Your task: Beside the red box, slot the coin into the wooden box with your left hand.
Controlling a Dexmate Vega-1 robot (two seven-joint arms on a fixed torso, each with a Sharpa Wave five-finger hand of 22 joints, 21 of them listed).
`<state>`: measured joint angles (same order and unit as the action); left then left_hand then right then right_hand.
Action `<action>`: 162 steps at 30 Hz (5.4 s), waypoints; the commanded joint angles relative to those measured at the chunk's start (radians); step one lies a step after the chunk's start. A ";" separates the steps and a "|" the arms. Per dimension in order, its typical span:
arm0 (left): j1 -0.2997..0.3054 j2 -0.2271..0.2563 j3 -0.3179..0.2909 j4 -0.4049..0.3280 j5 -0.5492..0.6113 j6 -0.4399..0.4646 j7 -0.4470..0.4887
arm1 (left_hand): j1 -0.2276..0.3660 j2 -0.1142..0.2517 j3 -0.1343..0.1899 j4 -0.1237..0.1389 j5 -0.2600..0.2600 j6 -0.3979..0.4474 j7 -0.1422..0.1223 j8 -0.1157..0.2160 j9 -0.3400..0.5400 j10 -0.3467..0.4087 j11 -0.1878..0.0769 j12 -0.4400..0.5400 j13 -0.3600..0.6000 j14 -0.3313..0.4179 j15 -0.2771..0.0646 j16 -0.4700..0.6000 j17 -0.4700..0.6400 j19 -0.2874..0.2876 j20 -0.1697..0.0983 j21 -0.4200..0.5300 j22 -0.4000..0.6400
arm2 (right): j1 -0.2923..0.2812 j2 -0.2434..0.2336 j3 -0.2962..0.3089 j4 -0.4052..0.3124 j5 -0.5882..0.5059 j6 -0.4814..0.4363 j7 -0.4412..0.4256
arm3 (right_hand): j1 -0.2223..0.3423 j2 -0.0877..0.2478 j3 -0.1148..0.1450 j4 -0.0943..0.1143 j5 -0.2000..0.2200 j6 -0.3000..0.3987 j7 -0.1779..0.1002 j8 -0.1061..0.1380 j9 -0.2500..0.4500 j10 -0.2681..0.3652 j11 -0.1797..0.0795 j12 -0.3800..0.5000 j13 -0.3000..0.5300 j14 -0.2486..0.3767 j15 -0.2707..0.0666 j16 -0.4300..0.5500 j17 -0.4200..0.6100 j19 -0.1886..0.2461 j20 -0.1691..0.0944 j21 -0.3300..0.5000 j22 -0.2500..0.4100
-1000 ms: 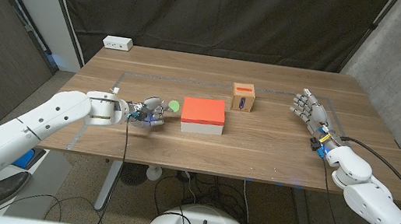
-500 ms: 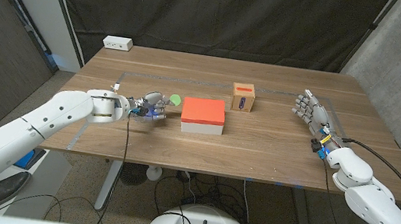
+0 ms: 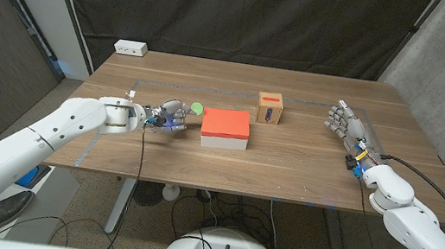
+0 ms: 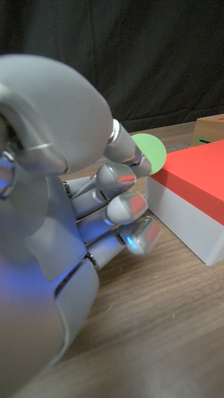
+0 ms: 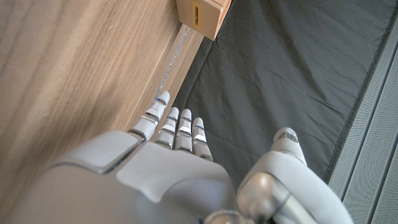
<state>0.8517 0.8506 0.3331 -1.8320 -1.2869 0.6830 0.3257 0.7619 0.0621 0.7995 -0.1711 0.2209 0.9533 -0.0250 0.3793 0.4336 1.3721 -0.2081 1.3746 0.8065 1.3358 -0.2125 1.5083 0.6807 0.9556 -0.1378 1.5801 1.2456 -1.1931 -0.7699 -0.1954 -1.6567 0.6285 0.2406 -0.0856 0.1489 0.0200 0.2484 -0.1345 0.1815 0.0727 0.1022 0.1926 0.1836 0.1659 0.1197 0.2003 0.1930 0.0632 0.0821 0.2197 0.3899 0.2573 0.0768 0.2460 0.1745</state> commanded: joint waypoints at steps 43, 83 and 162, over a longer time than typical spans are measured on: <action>-0.228 -0.033 0.137 -0.072 0.405 0.039 -0.013 | -0.054 -0.002 0.009 -0.007 -0.005 0.069 0.040 -0.016 0.000 0.009 -0.002 -0.004 0.006 0.004 0.001 0.008 0.005 0.003 -0.071 0.001 0.001 | -0.097 0.019 0.036 -0.056 -0.023 0.031 -0.055 | 0.005 0.010 0.003 -0.007 -0.001 0.006 0.000 0.003 0.003 0.009 -0.001 0.002 0.005 0.006 0.002 0.003 -0.001 0.012 -0.001 -0.014 0.003; -0.550 -0.221 0.528 -0.087 1.199 0.158 -0.053 | -0.041 -0.033 0.002 -0.010 -0.005 0.090 0.038 -0.027 -0.003 0.017 -0.002 0.011 0.012 0.017 0.001 0.006 0.015 0.026 -0.071 0.005 0.002 | -0.159 0.062 0.060 -0.070 -0.028 0.112 -0.055 | 0.006 0.011 0.003 -0.007 -0.001 0.007 0.002 0.004 0.002 0.012 0.000 0.003 0.005 0.007 0.001 0.003 -0.003 0.019 -0.001 -0.022 0.004; -0.919 -0.705 1.123 0.401 1.745 0.474 -0.413 | -0.056 -0.054 -0.003 -0.004 -0.004 0.098 0.027 -0.055 -0.006 0.014 -0.002 0.030 0.012 0.019 0.001 -0.008 0.031 0.025 -0.071 0.001 0.001 | -0.138 0.084 0.046 0.004 0.018 0.166 0.008 | 0.008 0.013 0.004 -0.008 -0.002 0.011 0.004 0.004 0.002 0.015 0.000 0.002 0.005 0.011 0.002 0.005 -0.008 0.028 -0.001 -0.035 0.004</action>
<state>-0.0601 0.1654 1.4328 -1.4653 0.4829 1.1557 -0.1129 0.7058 0.0131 0.7958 -0.1755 0.2207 0.9913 -0.0603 0.3210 0.4209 1.3824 -0.2091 1.4025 0.8149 1.3523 -0.2108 1.5045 0.7131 0.9758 -0.1464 1.5800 1.2456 -1.3278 -0.6842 -0.1522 -1.6507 0.6477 0.4034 -0.0791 0.1543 0.0254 0.2484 -0.1344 0.1815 0.0763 0.1059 0.1926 0.1835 0.1749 0.1180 0.2003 0.1930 0.0704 0.0787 0.2197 0.3803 0.2787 0.0767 0.2147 0.1744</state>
